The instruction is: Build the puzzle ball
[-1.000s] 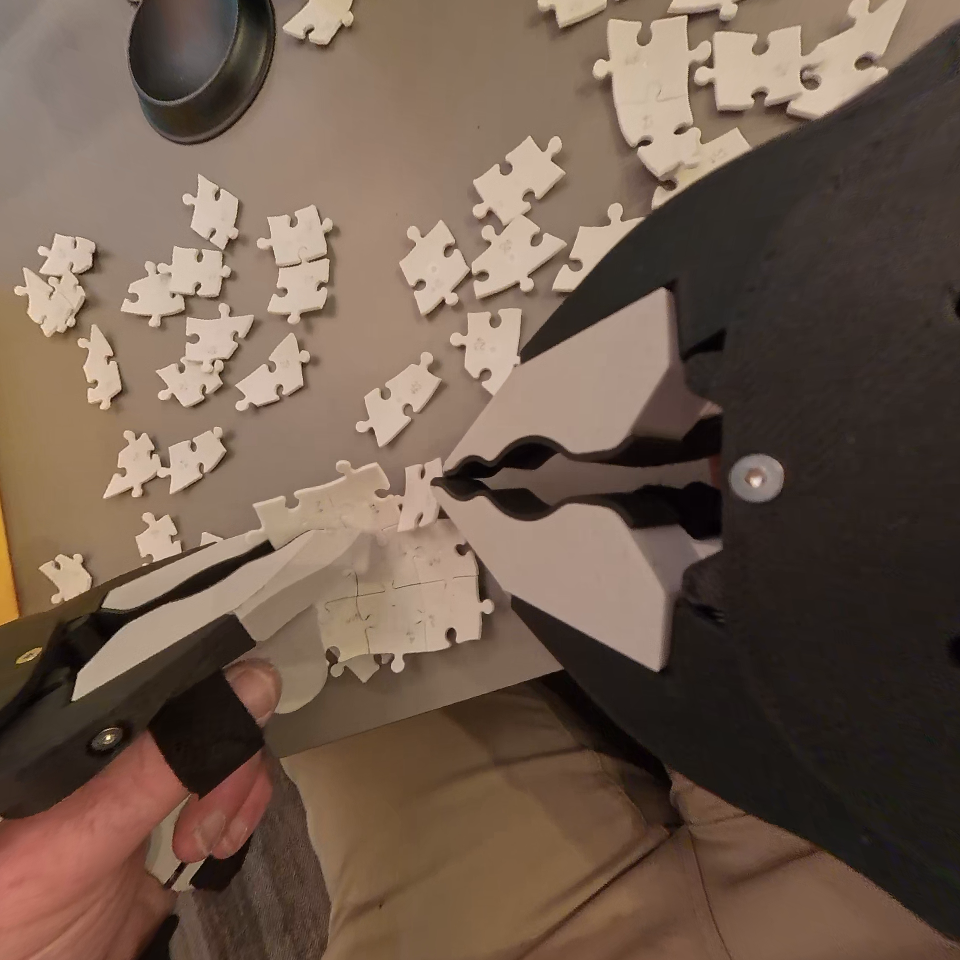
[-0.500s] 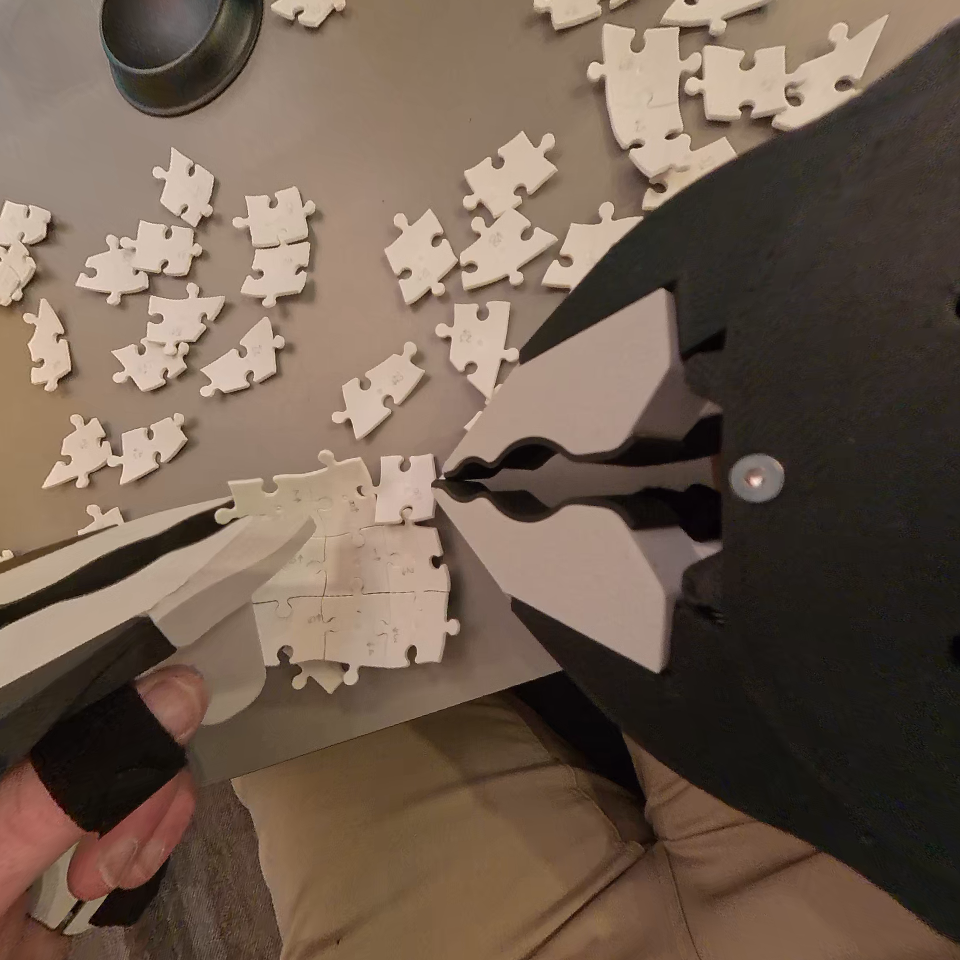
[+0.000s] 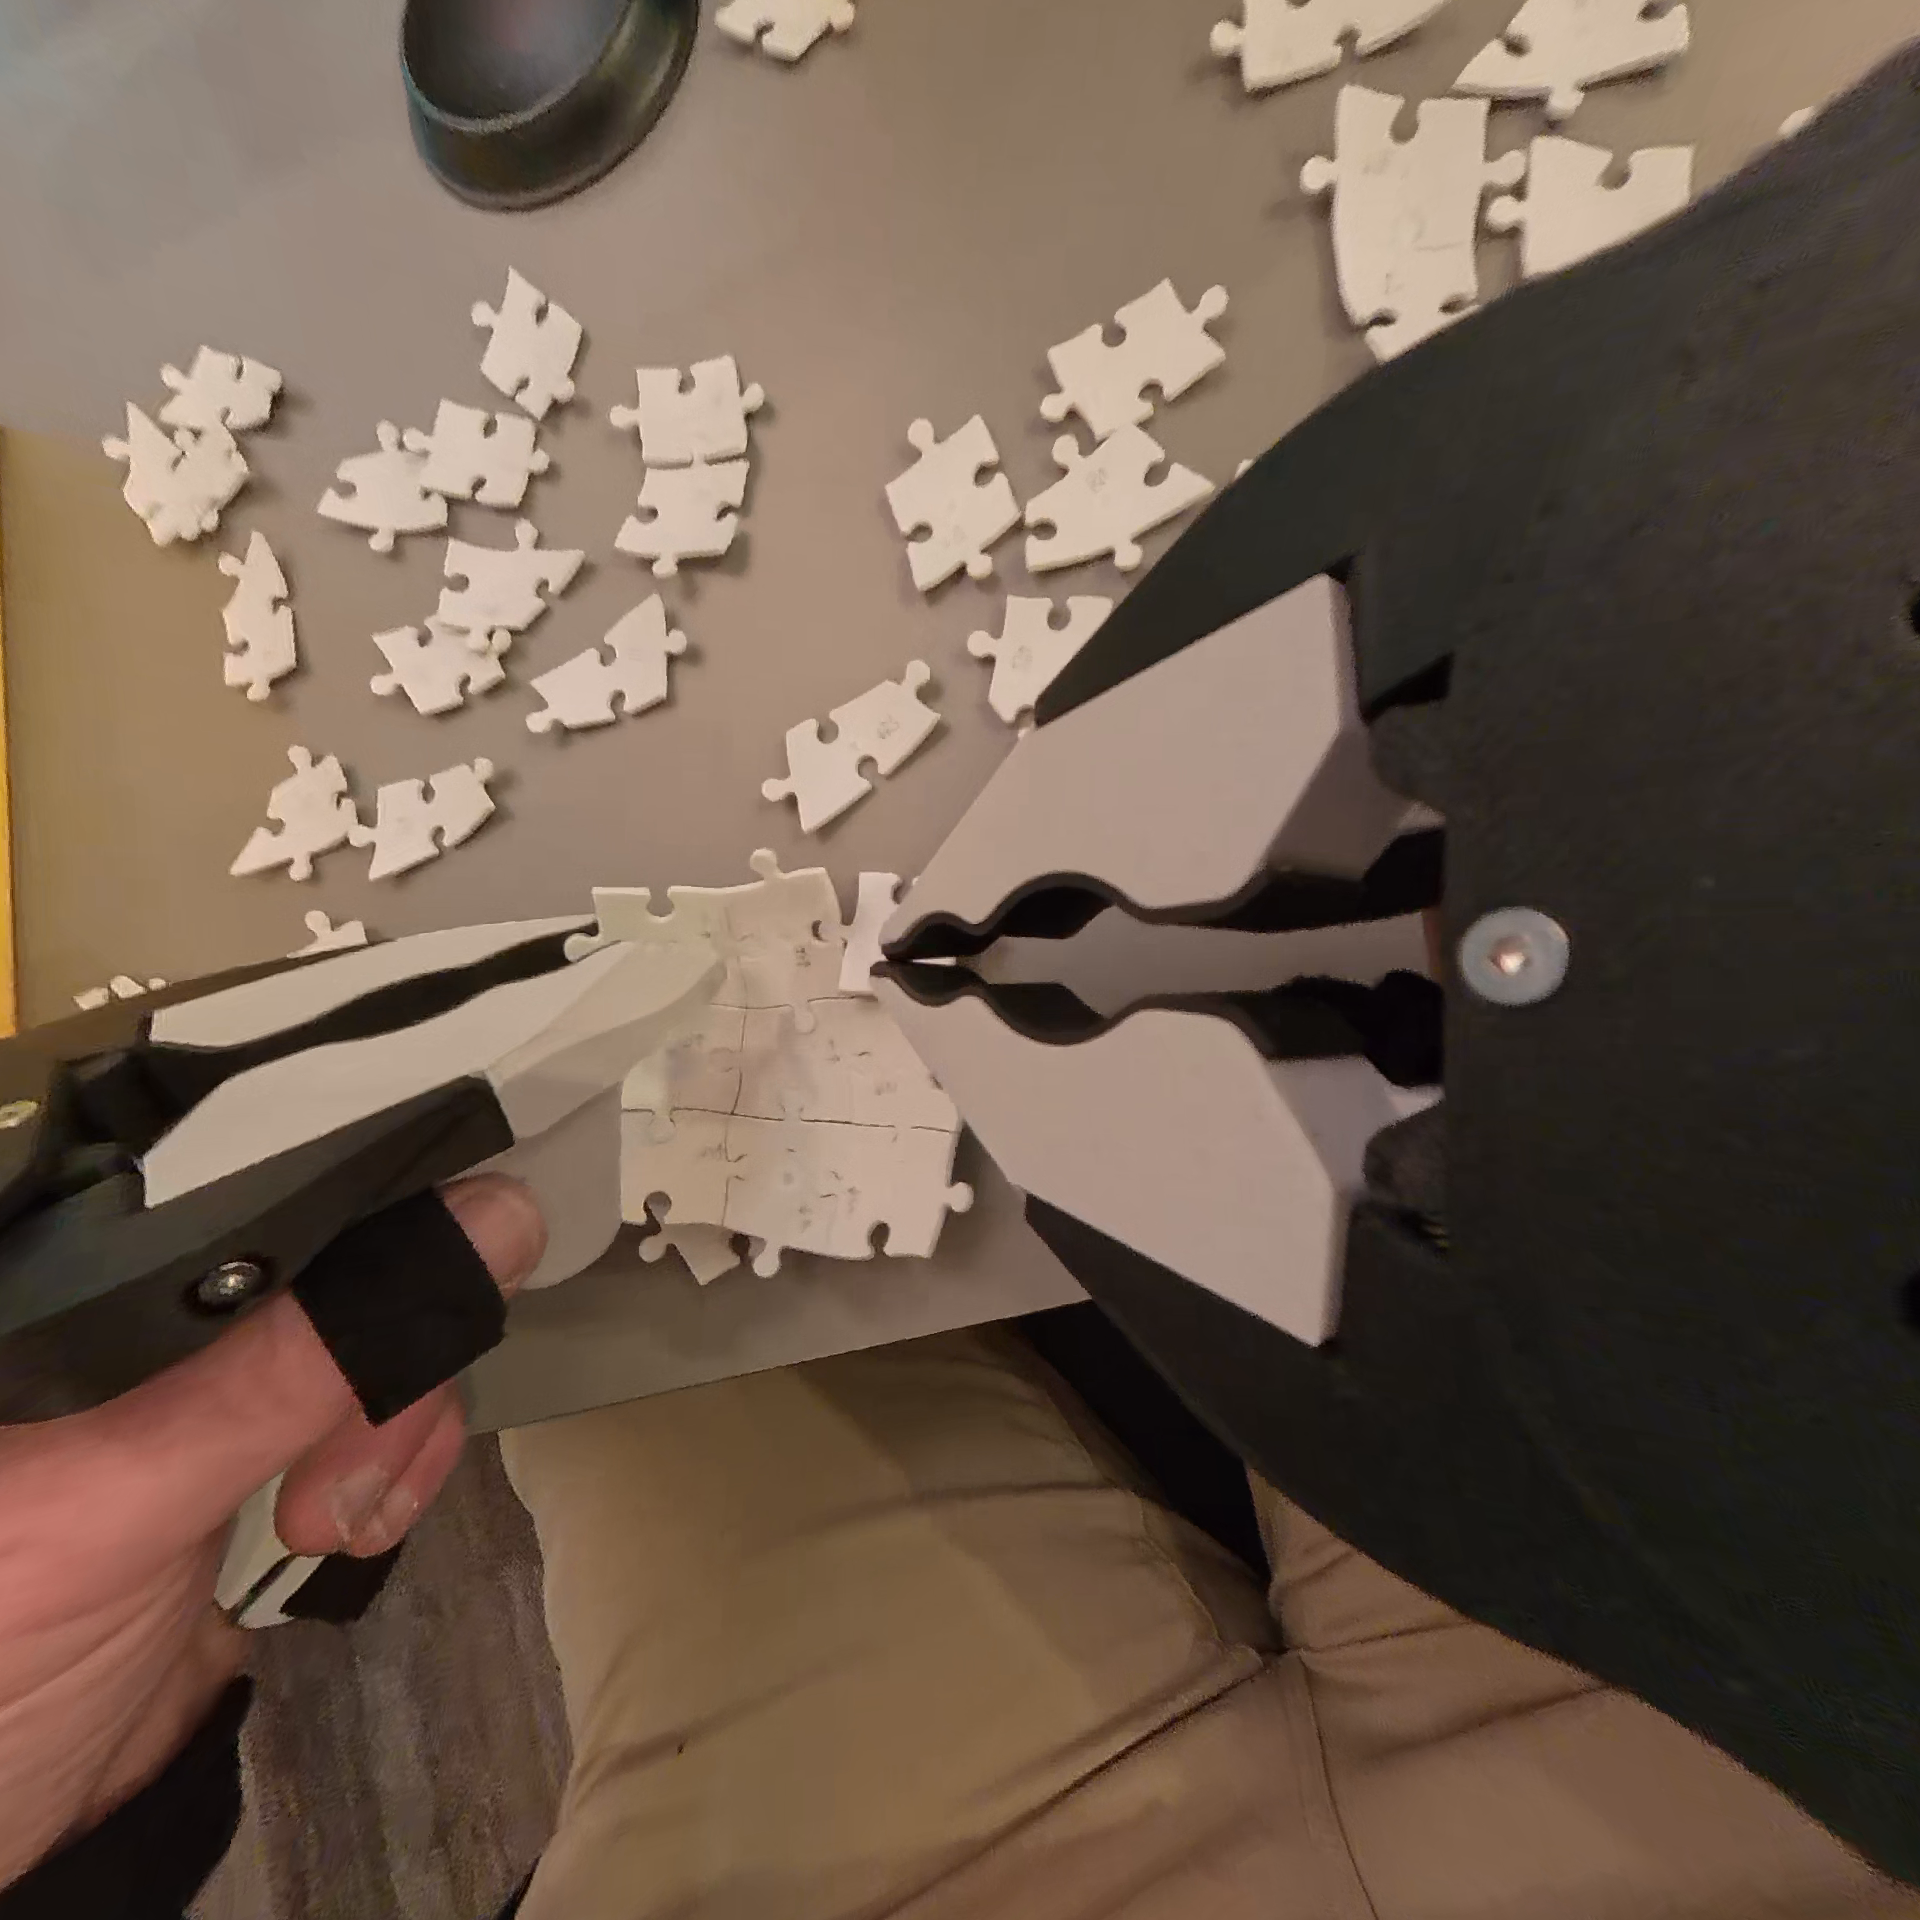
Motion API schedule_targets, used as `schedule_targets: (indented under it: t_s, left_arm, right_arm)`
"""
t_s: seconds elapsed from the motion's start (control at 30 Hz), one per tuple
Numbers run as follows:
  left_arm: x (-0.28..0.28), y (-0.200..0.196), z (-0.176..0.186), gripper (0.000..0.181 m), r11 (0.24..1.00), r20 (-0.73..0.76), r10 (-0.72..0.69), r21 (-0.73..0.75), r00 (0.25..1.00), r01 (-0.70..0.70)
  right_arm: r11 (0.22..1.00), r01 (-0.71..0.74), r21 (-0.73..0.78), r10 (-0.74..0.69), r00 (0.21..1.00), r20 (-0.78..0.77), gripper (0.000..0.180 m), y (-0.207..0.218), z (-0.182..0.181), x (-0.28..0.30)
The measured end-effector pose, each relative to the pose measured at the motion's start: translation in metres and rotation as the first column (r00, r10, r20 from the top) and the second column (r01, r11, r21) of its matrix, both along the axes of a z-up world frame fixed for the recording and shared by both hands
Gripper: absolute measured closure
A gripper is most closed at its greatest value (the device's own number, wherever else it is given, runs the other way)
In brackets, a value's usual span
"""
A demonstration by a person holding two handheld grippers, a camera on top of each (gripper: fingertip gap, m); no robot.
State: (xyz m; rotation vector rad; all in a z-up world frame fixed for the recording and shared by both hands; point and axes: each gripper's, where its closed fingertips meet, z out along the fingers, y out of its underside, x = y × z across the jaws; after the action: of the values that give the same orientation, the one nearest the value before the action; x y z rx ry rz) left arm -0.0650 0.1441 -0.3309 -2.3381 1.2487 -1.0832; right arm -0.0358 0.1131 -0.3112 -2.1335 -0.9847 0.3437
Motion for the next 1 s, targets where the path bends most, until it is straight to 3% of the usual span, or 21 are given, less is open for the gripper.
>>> schedule_targets:
  t_s: [0.57, 1.0]
  left_arm:
    - [-0.001, 0.0, -0.003, 0.168, 1.0, -0.008, 0.002, -0.015, 1.0, -0.002]
    - [0.001, -0.001, -0.004, 0.172, 1.0, -0.016, 0.001, -0.002, 1.0, -0.001]
  right_arm:
    - [0.995, -0.043, -0.091, 0.047, 0.998, 0.045, 0.18, 0.003, -0.024, -0.012]
    - [0.995, 0.002, -0.098, -0.006, 0.999, -0.038, 0.179, 0.006, -0.009, 0.001]
